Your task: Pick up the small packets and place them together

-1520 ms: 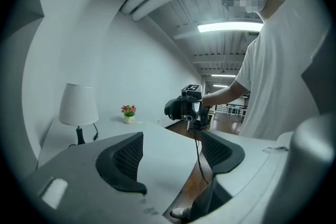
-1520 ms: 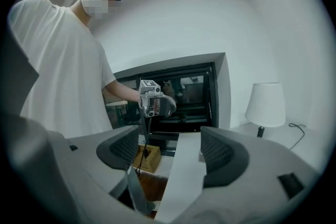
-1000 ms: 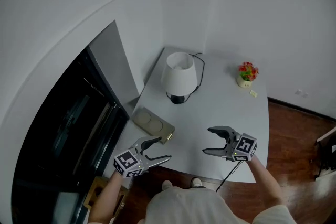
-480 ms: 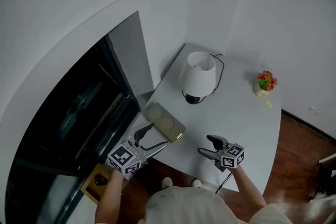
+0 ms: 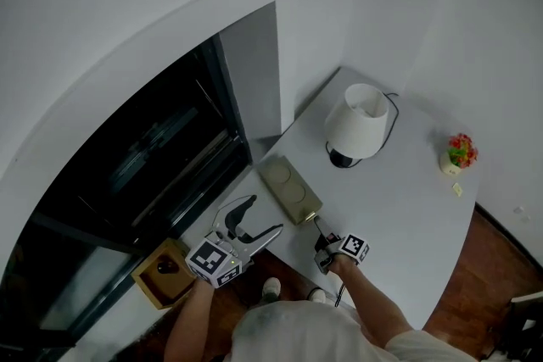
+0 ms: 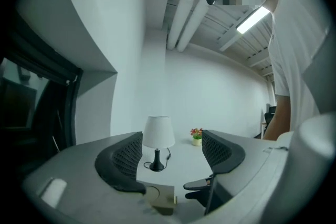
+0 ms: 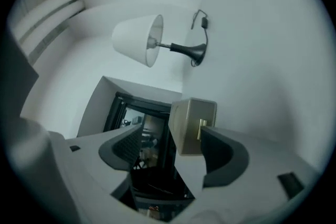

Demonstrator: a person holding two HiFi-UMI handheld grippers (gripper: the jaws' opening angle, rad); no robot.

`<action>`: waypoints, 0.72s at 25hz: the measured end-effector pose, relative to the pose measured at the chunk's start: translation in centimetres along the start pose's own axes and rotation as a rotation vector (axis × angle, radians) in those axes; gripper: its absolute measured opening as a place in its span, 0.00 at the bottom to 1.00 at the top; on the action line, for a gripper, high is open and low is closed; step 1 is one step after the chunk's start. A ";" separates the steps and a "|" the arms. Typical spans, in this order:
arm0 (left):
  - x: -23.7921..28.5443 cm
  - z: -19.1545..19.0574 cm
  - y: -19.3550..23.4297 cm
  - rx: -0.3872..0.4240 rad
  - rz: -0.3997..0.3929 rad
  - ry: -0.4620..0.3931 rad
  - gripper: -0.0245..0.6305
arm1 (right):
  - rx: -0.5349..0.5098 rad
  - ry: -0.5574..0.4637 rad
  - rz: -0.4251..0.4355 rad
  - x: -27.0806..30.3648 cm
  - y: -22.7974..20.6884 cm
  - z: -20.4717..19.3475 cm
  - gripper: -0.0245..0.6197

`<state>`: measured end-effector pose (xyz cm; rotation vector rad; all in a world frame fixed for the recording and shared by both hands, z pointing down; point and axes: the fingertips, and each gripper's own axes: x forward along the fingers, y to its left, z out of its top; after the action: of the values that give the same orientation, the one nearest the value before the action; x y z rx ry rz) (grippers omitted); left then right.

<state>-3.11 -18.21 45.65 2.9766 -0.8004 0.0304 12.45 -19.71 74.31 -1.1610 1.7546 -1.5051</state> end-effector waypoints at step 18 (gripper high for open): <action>-3.8 -1.5 -0.2 -0.064 0.164 -0.003 0.57 | 0.137 -0.111 -0.069 2.8 -3.9 0.6 0.48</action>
<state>-6.29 -15.99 46.98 2.8445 -1.0242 0.0078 12.61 -22.46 78.25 -1.2219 1.5279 -1.5437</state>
